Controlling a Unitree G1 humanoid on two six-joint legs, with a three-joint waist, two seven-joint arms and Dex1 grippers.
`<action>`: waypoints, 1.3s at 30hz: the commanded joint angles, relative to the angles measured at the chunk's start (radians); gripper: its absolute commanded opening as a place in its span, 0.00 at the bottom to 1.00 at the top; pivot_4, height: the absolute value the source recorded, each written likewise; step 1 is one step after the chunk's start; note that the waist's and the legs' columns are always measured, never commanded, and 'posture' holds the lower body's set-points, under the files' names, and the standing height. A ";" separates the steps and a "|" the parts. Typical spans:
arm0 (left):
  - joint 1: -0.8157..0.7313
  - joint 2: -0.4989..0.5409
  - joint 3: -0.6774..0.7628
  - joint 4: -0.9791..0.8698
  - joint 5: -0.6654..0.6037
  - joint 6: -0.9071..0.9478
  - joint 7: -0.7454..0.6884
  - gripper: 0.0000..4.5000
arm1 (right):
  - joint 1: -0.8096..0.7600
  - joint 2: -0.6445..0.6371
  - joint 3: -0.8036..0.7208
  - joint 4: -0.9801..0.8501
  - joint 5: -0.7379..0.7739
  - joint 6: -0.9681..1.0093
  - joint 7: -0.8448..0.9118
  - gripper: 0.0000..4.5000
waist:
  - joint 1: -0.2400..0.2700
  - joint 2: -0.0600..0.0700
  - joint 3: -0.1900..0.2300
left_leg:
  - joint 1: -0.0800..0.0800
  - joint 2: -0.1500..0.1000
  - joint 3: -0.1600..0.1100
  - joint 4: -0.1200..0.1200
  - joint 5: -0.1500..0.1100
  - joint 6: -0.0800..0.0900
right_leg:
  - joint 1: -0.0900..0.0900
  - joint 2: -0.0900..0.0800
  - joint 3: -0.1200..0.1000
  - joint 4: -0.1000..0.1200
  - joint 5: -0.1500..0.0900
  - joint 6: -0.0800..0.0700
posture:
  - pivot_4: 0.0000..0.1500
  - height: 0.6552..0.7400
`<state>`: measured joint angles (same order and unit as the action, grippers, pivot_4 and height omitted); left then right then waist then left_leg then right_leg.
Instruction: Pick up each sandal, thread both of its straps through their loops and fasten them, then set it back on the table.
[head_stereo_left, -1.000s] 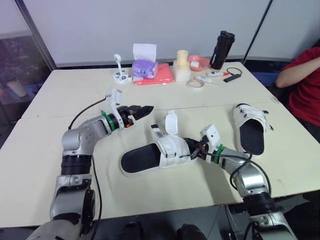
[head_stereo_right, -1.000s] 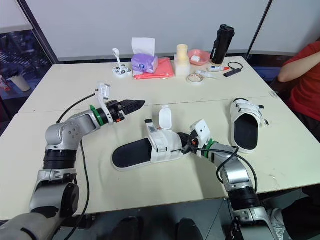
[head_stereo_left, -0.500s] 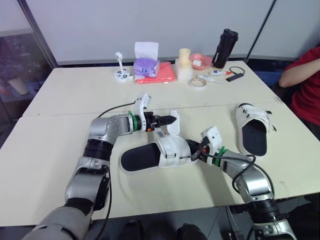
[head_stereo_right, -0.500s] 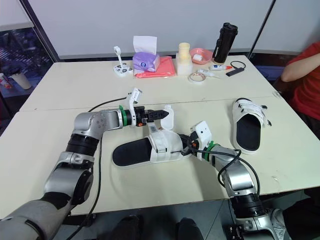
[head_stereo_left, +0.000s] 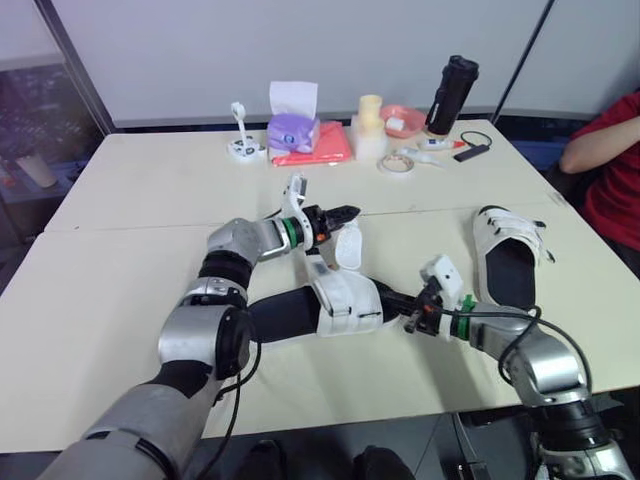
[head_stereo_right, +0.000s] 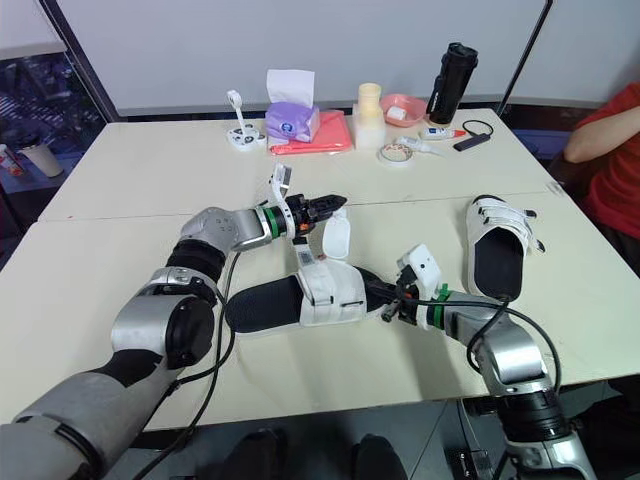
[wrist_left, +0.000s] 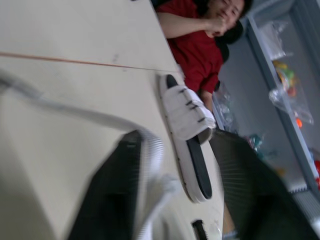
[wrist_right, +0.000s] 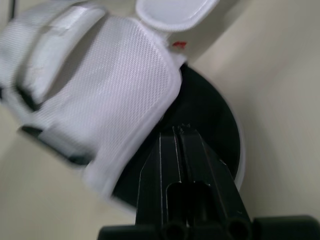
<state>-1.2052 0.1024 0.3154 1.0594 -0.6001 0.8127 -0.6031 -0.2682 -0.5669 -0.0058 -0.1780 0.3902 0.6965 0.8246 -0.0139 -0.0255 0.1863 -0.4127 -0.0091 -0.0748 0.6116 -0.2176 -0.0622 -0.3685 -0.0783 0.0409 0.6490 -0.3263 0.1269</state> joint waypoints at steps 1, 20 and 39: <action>-0.050 -0.011 0.033 0.025 0.001 -0.043 -0.001 0.00 | 0.011 -0.042 -0.024 -0.065 0.065 0.047 0.047 0.00 | 0.001 0.000 0.000 | -0.002 0.000 0.000 0.001 0.000 0.000 | -0.002 0.000 0.000 0.001 0.000 0.000 | 1.00 1.00; 0.287 0.088 -0.504 -0.642 0.362 -0.532 -0.510 0.00 | -0.023 -0.023 0.054 0.162 -0.028 -0.133 0.043 0.00 | -0.005 0.001 0.000 | -0.002 0.000 0.001 0.002 0.001 -0.002 | -0.003 0.000 0.001 0.004 0.001 -0.001 | 1.00 1.00; 0.214 0.400 -0.768 -0.319 1.530 -1.955 0.597 0.00 | -0.076 -0.002 0.065 0.331 -0.082 -0.243 0.030 0.00 | 0.003 0.001 -0.001 | 0.005 -0.001 0.000 0.004 0.001 -0.001 | 0.006 0.000 0.001 0.003 0.002 0.000 | 1.00 1.00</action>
<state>-0.9694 0.5003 -0.4393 0.7214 0.8752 -1.1390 -0.1196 -0.3562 -0.5686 0.0503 0.1027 0.3551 0.4405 0.8861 -0.0108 -0.0243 0.1856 -0.4079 -0.0098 -0.0750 0.6154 -0.2164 -0.0628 -0.3625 -0.0783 0.0418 0.6521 -0.3242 0.1272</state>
